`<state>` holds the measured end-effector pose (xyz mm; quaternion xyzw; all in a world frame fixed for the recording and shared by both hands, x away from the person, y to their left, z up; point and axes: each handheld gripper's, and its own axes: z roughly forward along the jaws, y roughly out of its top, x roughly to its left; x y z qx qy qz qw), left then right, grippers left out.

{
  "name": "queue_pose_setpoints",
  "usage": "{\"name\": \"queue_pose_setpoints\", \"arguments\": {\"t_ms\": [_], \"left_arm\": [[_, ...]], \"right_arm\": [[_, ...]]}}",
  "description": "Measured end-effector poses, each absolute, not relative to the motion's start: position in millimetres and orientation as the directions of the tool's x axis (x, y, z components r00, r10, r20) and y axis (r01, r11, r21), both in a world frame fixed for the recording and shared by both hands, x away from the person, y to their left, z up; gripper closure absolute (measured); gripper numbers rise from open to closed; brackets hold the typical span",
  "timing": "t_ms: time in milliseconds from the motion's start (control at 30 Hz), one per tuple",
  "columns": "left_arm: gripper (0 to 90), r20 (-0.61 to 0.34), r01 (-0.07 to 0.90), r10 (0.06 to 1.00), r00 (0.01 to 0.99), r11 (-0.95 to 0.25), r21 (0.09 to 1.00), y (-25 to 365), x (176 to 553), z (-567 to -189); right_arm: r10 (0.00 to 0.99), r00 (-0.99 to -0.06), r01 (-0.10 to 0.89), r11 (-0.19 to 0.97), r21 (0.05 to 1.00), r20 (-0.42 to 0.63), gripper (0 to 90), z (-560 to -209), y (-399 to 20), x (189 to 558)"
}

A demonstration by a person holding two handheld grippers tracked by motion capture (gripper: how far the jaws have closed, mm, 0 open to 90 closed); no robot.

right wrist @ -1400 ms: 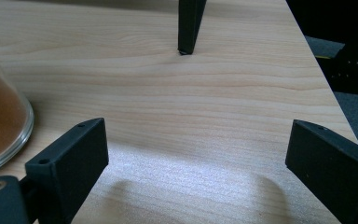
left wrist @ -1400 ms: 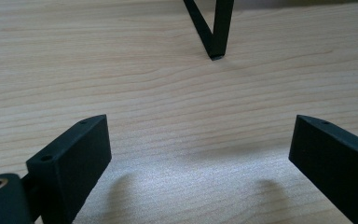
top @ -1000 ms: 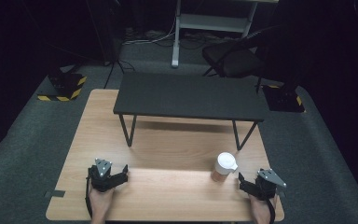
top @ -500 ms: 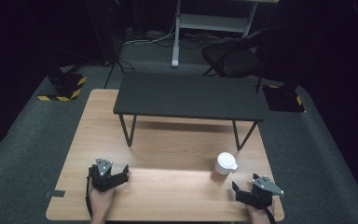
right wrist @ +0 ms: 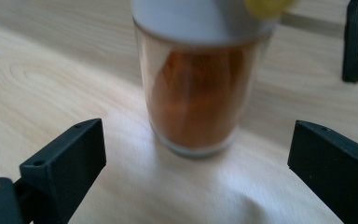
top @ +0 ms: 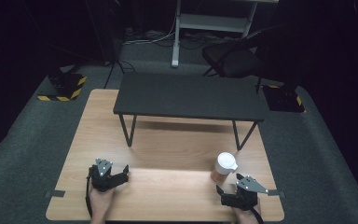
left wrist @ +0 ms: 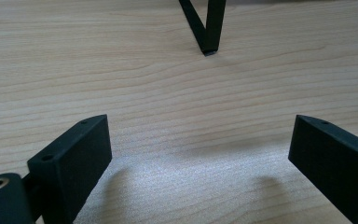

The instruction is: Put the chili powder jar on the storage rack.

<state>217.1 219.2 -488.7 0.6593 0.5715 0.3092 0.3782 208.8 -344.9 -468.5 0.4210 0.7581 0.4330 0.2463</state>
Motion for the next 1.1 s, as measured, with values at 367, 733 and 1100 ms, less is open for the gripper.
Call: {"name": "queue_pose_setpoints", "arguments": {"t_ms": [367, 733, 1100], "left_arm": [[5.9, -0.028, 0.518, 0.987, 0.16, -0.06, 0.854, 220, 217, -489], [6.0, -0.03, 0.515, 0.987, 0.161, -0.058, 0.855, 220, 217, -490], [5.9, -0.032, 0.512, 0.986, 0.161, -0.056, 0.857, 221, 216, -490]], "right_arm": [[0.868, -0.495, 0.397, 0.264, 0.879, -0.036, 3.3, -469, -321, 229], [0.876, -0.482, 0.363, 0.24, 0.9, -0.039, 9.4, -471, -315, 237], [0.868, -0.495, 0.347, 0.241, 0.907, -0.041, 25.2, -475, -315, 237]]}}
